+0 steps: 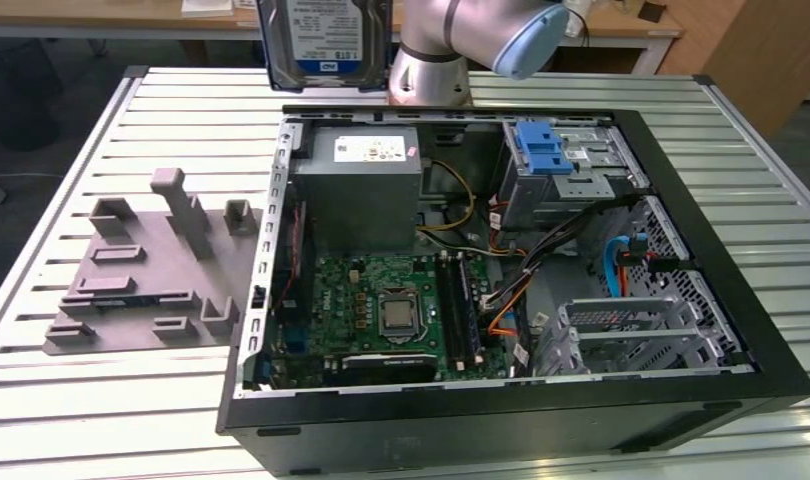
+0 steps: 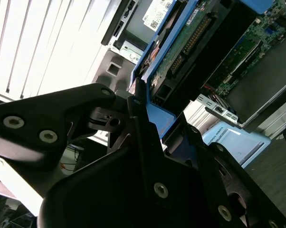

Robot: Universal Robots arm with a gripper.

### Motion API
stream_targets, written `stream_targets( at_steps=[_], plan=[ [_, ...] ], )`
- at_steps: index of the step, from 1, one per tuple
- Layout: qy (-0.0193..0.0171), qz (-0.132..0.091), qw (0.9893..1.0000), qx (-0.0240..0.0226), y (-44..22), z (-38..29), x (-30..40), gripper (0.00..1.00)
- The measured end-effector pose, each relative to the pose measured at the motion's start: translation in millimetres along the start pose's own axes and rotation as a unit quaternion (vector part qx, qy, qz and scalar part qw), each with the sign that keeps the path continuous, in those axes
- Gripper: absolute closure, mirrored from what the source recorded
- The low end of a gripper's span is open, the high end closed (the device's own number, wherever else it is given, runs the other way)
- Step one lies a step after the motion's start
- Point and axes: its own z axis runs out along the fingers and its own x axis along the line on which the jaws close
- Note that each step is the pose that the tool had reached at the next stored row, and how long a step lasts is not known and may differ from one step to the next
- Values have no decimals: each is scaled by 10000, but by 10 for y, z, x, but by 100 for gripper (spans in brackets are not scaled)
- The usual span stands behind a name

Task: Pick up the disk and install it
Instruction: 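Pick up the disk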

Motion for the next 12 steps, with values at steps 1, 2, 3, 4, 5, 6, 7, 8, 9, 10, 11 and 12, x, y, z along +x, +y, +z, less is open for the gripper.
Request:
stream_targets(
  at_steps=[1, 2, 3, 4, 5, 6, 7, 8, 9, 10, 11, 12],
  plan=[
    [0, 0, 10000, 0, -2, 0, 3, 64],
    [0, 0, 10000, 0, -4, 0, 6, 64],
    [0, 0, 10000, 0, -5, 0, 9, 64],
    [0, 0, 10000, 0, -7, 0, 11, 64],
    [0, 0, 10000, 0, -9, 0, 14, 64],
    [0, 0, 10000, 0, -10, 0, 17, 64],
    [0, 0, 10000, 0, -12, 0, 20, 64],
    [0, 0, 10000, 0, -14, 0, 23, 64],
    [0, 0, 10000, 0, -16, 0, 25, 64],
    [0, 0, 10000, 0, -17, 0, 28, 64],
    [0, 0, 10000, 0, -19, 0, 31, 64],
    [0, 0, 10000, 0, -21, 0, 34, 64]
  ],
)
